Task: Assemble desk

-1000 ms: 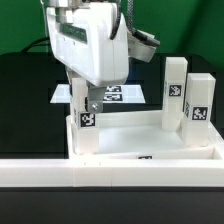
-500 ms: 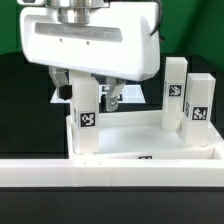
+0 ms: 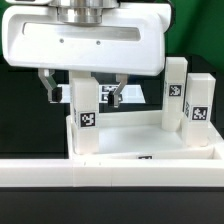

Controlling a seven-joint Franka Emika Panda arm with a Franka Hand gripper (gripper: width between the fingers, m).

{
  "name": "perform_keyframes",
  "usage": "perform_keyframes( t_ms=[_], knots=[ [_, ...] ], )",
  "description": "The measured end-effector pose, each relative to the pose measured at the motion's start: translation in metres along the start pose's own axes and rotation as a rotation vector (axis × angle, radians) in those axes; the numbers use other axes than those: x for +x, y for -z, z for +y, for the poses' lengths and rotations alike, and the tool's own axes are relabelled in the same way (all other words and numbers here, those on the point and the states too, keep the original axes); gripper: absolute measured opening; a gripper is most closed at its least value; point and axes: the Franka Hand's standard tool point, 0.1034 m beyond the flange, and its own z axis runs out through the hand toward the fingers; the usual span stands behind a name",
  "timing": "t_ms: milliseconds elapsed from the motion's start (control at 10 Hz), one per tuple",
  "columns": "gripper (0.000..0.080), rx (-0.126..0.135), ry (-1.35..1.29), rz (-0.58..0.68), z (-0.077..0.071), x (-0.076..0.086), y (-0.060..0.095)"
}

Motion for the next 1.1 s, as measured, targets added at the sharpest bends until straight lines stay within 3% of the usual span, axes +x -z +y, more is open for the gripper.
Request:
perform_keyframes(
  t_ms=[300, 400, 500, 600, 700, 1100],
  knots=[
    [0.0648, -0.003, 0.168, 0.001, 0.0, -0.0002, -0.0004],
    [0.0518, -0.005, 0.209, 0.001, 0.0011, -0.0001, -0.0004],
    [0.0518, -0.005, 0.203, 0.001, 0.0012, -0.0001, -0.0004],
    [0.0368, -0.005, 0.203, 0.001, 0.0013, -0.0001, -0.0004],
    [0.0289, -0.005, 0.198, 0.0, 0.0013, -0.0003, -0.0007],
    [0.0289, 0.0, 0.032, 0.001, 0.0018, -0.0003, -0.0011]
  ],
)
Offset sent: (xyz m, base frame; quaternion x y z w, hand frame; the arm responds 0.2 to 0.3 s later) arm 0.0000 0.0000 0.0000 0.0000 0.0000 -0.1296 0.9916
